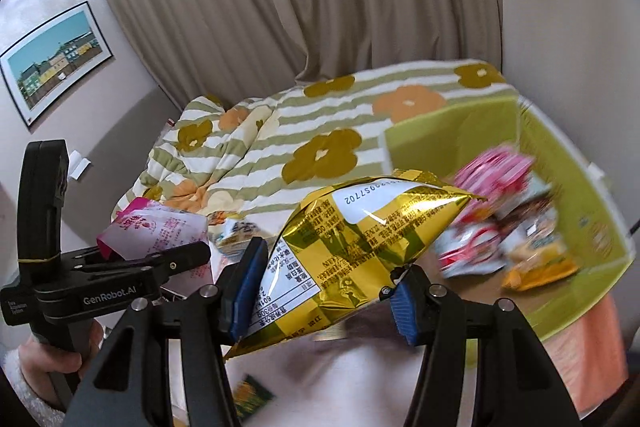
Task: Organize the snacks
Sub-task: 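Carry both bags over the yellow box and release the pink-white bag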
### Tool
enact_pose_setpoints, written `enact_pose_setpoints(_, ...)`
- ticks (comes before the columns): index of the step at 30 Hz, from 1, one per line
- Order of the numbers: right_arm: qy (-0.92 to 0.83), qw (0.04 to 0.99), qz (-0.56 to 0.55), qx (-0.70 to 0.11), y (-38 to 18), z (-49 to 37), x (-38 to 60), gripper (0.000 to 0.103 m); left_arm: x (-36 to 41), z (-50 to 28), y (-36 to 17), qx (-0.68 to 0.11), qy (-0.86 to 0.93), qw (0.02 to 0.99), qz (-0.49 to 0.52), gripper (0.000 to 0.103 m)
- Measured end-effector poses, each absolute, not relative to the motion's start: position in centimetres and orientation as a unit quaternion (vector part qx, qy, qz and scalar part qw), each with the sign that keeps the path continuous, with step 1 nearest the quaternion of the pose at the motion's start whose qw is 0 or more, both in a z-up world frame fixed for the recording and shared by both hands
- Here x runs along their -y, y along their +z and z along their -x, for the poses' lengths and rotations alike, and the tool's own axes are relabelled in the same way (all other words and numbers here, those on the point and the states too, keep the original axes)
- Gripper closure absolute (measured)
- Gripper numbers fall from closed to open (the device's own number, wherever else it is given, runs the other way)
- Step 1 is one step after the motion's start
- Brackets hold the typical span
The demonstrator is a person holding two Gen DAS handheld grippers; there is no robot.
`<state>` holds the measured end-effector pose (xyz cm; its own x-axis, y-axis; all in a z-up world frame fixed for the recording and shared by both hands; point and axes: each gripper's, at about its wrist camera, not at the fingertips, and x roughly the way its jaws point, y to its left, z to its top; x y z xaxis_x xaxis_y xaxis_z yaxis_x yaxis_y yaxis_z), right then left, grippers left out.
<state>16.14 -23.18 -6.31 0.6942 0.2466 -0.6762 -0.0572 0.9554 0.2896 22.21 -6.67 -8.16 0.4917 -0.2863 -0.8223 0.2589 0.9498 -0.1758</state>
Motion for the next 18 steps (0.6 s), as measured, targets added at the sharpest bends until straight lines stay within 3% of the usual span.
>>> enact_pose_setpoints(10,0.095,0.912,-0.090,-0.389,-5.2,-15.6,35.4,0.050,20.0,-21.6,-7.7,-0.475,-0.163,0.864,0.017,0.051)
enact_pose_setpoints(18,0.088,0.903,-0.086,-0.412,-6.5,-15.9,40.4,0.050,26.1,-23.0,-10.1,-0.513,-0.183,0.839,-0.010,0.051)
